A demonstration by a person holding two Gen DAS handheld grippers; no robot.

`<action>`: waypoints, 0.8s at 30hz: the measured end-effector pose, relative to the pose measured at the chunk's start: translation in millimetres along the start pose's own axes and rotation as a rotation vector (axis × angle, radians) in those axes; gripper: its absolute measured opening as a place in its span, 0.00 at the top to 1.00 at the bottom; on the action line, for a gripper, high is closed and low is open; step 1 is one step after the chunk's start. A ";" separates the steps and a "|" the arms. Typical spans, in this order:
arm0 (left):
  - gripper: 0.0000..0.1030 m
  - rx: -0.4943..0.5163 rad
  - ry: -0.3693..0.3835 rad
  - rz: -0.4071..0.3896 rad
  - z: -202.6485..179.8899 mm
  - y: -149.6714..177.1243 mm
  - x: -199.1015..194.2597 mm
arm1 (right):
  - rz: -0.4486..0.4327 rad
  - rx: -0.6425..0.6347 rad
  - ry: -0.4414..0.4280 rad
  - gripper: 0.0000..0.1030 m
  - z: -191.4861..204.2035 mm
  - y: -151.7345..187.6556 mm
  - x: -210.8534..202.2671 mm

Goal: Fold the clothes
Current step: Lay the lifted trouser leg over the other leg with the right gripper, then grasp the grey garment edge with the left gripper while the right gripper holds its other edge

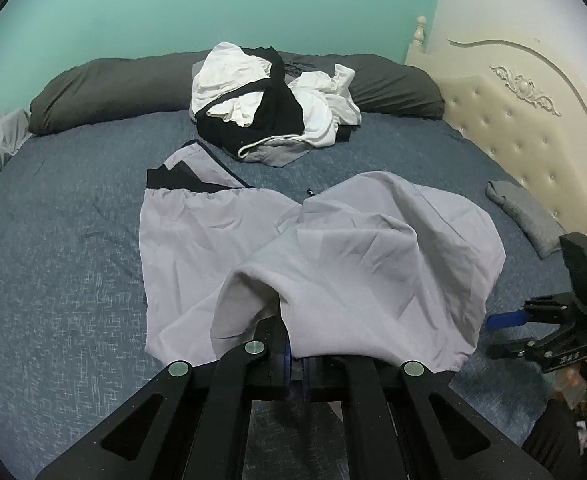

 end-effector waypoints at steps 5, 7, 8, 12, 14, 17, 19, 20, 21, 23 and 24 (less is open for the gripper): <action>0.97 0.014 -0.010 0.008 -2.9 -2.1 1.4 | -0.033 0.049 0.032 0.58 0.0 -14.6 12.7; 0.97 0.028 -0.019 0.009 -6.2 -2.6 0.2 | -0.046 0.063 0.037 0.85 -4.6 -16.8 15.5; 0.97 0.035 -0.024 0.008 -7.9 -2.8 -0.9 | -0.050 0.069 0.044 0.91 -7.0 -17.5 17.0; 0.97 0.045 -0.030 -0.018 -10.4 -4.8 -9.5 | -0.091 0.066 0.033 0.98 -11.1 -15.0 10.3; 0.97 0.044 -0.024 -0.026 -10.6 -7.4 -15.4 | -0.123 0.055 0.006 0.98 -9.9 -13.4 -3.3; 0.97 0.036 0.008 -0.031 -10.4 -15.3 -29.2 | -0.181 0.039 -0.019 0.98 -4.2 -14.3 -35.5; 0.98 0.039 0.003 -0.061 -13.4 -22.0 -45.2 | -0.226 0.033 -0.023 0.98 2.3 -17.4 -62.6; 0.98 0.044 -0.001 -0.083 -16.0 -24.4 -54.8 | -0.248 0.030 -0.025 0.98 5.5 -19.0 -76.2; 0.98 0.049 -0.004 -0.104 -18.7 -26.9 -65.1 | -0.270 0.027 -0.028 0.98 8.8 -20.5 -89.7; 0.98 0.063 -0.012 -0.150 -25.1 -32.5 -90.9 | -0.314 0.021 -0.032 0.98 15.3 -23.6 -116.9; 0.98 0.067 -0.012 -0.165 -27.1 -34.7 -102.3 | -0.335 0.017 -0.032 0.98 19.0 -25.0 -130.2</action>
Point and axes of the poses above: each gripper's, at about its wrist camera, not at the fingertips, and x roughly the way its jaws point, z to its left, y to its underside, the point moved 1 cm from there along x, roughly the way its jaws point, and after that the axes turned 14 degrees about z, right-handed, at the moved point
